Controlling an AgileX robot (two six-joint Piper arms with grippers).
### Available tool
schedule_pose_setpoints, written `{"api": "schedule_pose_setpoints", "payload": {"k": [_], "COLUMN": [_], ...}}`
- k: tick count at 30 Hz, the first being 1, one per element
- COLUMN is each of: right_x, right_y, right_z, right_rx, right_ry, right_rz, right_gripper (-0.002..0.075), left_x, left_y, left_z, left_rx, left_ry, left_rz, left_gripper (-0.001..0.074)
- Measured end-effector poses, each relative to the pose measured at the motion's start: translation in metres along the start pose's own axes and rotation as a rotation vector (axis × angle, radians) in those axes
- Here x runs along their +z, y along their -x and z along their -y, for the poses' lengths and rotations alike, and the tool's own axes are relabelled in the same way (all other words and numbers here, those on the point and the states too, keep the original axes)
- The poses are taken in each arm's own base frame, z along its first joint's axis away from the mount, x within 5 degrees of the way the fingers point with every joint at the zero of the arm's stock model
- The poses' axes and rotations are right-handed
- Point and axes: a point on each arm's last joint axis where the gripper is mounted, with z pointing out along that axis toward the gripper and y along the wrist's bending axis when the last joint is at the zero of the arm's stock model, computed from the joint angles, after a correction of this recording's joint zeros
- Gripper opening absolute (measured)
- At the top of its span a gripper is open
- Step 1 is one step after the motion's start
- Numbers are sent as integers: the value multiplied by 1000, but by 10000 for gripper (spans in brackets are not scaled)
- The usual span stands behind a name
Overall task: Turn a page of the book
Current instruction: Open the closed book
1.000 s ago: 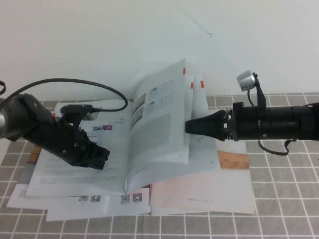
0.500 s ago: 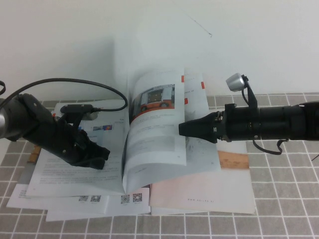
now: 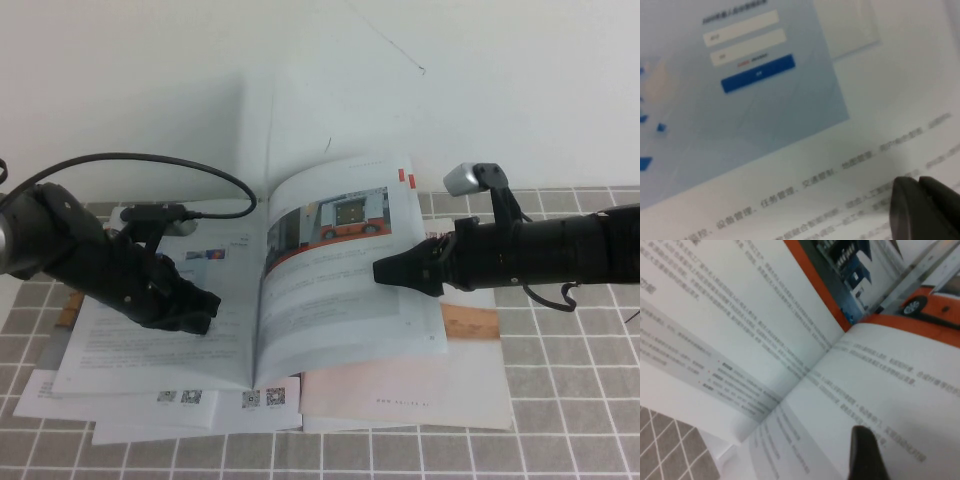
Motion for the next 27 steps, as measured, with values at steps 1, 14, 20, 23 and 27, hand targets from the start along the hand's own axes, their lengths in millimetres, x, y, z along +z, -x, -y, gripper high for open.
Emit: {"api": "schedule_pose_setpoints", "payload": {"k": [1, 14, 20, 23, 27], "right_x": [0, 0, 0, 0, 0], "right_y": [0, -5, -5, -5, -5], "right_z": [0, 3, 3, 3, 3], "right_rx": [-2, -39, -27, -20, -12], "right_ry": [-4, -33, -33, -34, -29], "right_rz": [-2, -57, -57, -56, -61], "right_gripper": [388, 388, 388, 388, 388], "left_x": [-4, -178, -183, -155, -114], "left_y": [1, 68, 72, 73, 73], "left_z": [2, 108, 186, 197, 177], "left_rx": [5, 172, 414, 499, 510], "left_ry": [-1, -279, -371, -259, -65], "left_rz": [10, 570, 660, 605, 437], "left_gripper": [-4, -4, -4, -4, -4]}}
